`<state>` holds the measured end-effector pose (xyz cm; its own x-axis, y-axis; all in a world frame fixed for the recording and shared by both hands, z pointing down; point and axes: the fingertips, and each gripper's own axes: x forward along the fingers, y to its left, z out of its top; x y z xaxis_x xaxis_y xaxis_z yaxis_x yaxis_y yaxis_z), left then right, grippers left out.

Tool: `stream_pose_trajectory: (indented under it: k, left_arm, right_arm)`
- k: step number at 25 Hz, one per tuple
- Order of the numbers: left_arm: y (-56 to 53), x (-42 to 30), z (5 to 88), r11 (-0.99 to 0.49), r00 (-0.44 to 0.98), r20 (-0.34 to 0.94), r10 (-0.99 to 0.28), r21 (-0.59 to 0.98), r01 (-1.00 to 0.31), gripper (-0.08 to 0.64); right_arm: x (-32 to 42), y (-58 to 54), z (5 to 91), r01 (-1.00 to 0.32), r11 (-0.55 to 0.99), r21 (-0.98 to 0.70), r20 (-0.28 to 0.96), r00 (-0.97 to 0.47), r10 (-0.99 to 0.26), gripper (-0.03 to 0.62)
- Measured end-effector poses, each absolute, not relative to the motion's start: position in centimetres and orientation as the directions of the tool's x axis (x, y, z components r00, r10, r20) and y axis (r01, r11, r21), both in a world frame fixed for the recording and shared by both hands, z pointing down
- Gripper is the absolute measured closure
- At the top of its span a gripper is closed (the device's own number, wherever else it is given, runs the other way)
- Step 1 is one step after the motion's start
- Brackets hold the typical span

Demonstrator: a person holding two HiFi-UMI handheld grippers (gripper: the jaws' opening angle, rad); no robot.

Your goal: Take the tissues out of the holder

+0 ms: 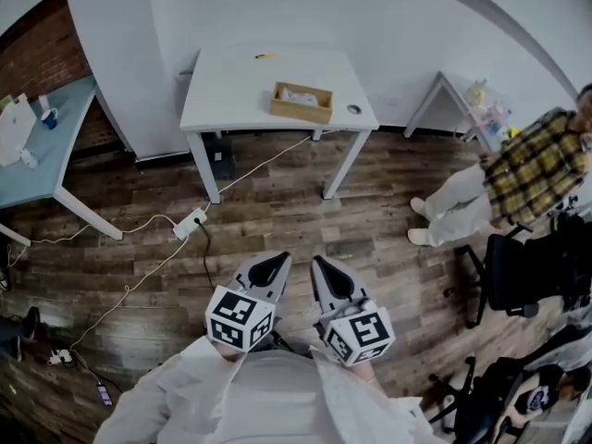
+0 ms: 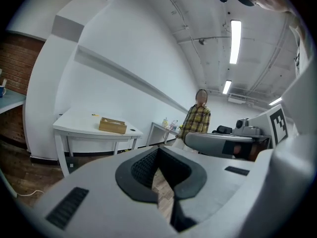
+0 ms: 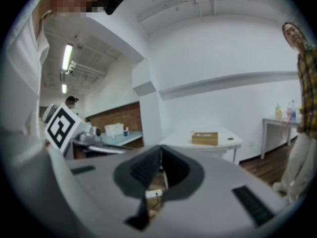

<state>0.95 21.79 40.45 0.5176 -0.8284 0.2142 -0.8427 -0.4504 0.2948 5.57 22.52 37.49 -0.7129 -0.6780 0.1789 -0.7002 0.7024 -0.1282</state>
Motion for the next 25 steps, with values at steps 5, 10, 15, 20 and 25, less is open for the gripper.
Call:
stream_pose_trajectory:
  k: [5,10,15,20,25]
  left_arm:
    - [18.6,-0.7,42.4,-0.416,0.511,0.249,-0.823,0.350,-0.840,0.545]
    - [14.5,-1.8,42.5,-0.393,0.494,0.260,-0.830,0.357,-0.848,0.545]
    - [9.5,-1.5,42.8,-0.401,0.500,0.270,-0.823,0.349,-0.847,0.545]
    - [4.0,-2.0,42.5,-0.382,0.478,0.257,-0.840,0.345,-0.857,0.545]
    - [-2.0,-2.5,42.6,-0.331,0.422,0.271,-0.865,0.324,-0.886,0.545]
  right_arm:
    - [4.5,19.5,39.4,-0.701,0.697,-0.153,0.222,-0.711,-0.667,0.581]
    - [3.6,15.6,40.0,-0.689,0.708,-0.159,0.245,-0.722,-0.648,0.581]
    - [2.8,9.8,40.2,-0.671,0.726,-0.152,0.249,-0.737,-0.629,0.581]
    - [2.7,3.9,39.6,-0.658,0.740,-0.141,0.229,-0.749,-0.622,0.581]
    - [2.8,-2.7,39.2,-0.635,0.760,-0.136,0.224,-0.767,-0.601,0.581]
